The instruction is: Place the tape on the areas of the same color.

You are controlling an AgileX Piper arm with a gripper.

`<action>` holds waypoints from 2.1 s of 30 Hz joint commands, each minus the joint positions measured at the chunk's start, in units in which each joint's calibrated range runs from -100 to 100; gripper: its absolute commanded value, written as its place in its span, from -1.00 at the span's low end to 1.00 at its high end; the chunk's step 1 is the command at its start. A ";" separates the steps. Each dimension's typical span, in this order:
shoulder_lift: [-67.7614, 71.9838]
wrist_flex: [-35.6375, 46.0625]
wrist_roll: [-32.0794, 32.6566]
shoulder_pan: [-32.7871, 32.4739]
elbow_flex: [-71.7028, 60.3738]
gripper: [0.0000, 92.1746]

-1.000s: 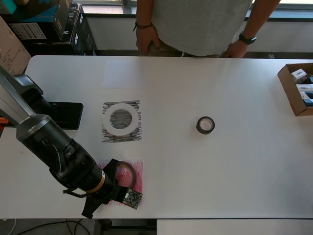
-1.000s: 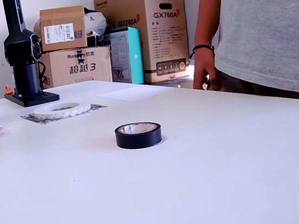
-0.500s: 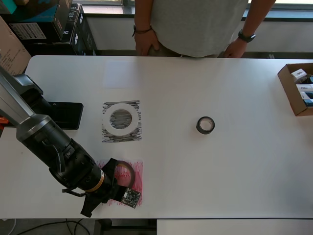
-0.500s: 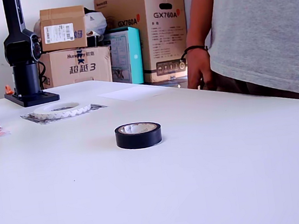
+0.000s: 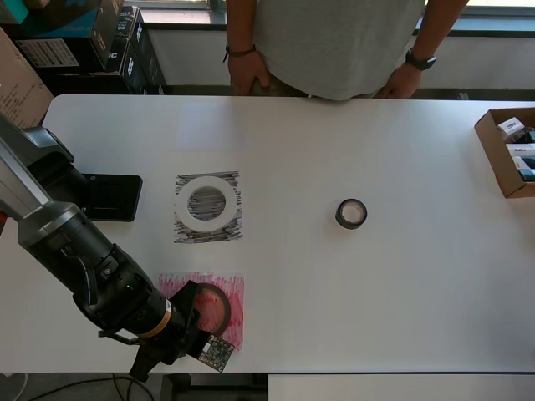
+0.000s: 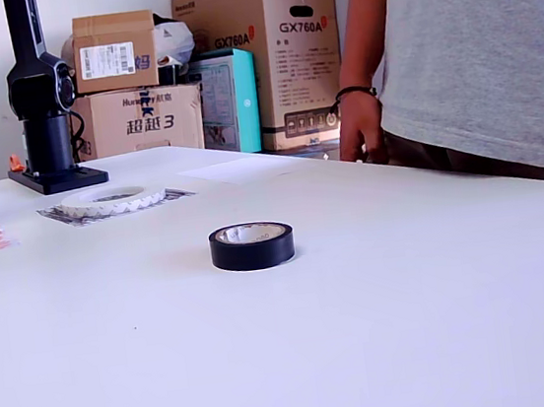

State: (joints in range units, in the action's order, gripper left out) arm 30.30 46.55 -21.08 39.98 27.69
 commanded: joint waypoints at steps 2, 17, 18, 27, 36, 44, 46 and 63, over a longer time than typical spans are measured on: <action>0.11 0.00 -0.36 -0.06 -0.56 0.06; -12.43 1.01 -1.91 -2.11 -9.19 0.06; -13.08 1.18 -2.41 -2.58 -9.10 0.06; -14.39 3.22 -2.24 -11.74 -8.74 0.06; -13.74 3.31 -2.32 -20.89 -7.92 0.06; -15.80 3.31 -2.24 -25.16 -3.29 0.06; -17.95 3.31 -2.65 -24.84 -1.92 0.06; -36.28 -1.45 -3.96 -24.68 20.79 0.06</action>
State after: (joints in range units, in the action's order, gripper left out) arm -3.69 48.34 -24.46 15.55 42.77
